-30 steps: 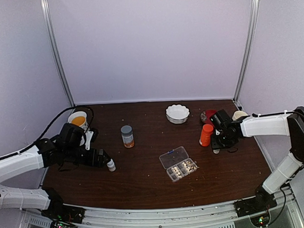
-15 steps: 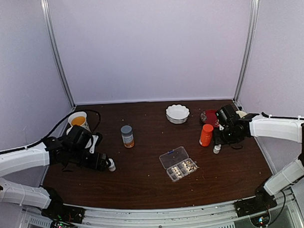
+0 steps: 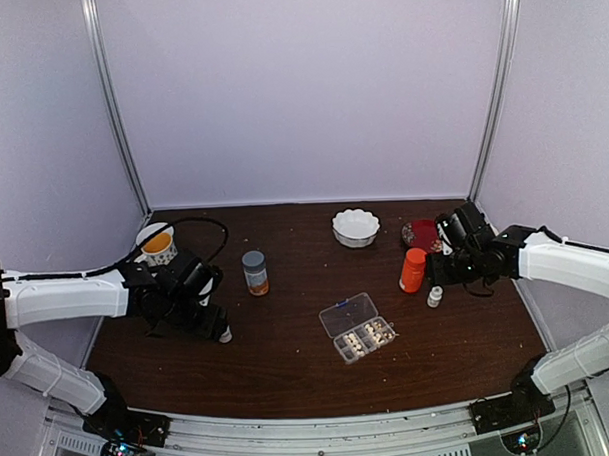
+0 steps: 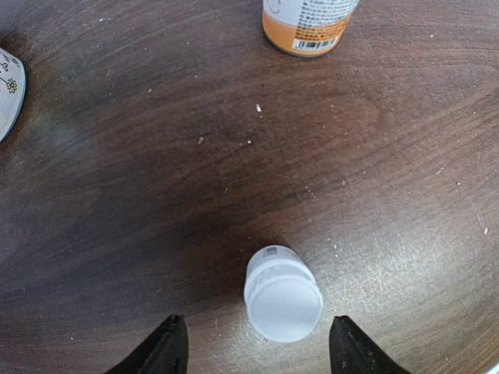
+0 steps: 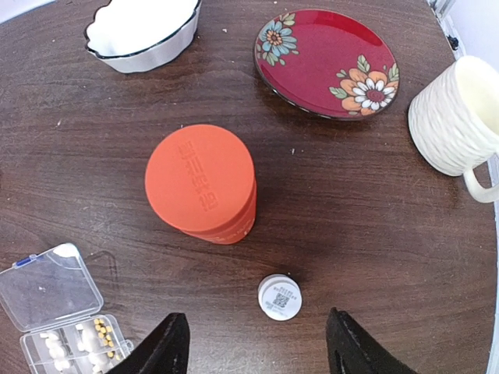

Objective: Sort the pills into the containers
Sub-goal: Pick up the pill bottle from the center of the board.

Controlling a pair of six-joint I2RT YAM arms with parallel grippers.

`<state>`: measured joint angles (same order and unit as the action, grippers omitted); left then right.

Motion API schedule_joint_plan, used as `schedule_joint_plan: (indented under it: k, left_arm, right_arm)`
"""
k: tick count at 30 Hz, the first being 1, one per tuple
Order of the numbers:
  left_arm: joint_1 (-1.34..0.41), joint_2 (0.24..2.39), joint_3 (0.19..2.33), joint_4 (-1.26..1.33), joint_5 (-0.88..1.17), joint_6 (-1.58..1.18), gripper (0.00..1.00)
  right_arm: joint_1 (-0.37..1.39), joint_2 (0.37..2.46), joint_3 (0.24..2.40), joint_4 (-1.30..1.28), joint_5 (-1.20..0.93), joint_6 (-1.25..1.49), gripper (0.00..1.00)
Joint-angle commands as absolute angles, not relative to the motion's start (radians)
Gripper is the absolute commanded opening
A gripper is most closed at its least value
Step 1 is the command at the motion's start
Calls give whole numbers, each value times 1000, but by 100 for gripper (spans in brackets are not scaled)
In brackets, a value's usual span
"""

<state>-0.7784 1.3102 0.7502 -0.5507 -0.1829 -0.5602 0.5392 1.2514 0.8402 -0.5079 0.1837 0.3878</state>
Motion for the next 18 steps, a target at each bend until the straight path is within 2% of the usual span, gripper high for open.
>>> schedule_joint_plan:
  k: [1,14,18]
  left_arm:
    - [-782,1339,792,-548,-208,-575,63]
    - [-795,1394,815,-548,-205,-580,50]
    - [-797,1414,823,-552,-207,-586,49]
  right_arm:
    - [552,1226,845,-521,210,375,63]
    - [570,1238,862,-533,213,368,65]
    - [572,1249,870,-539,214,365,66]
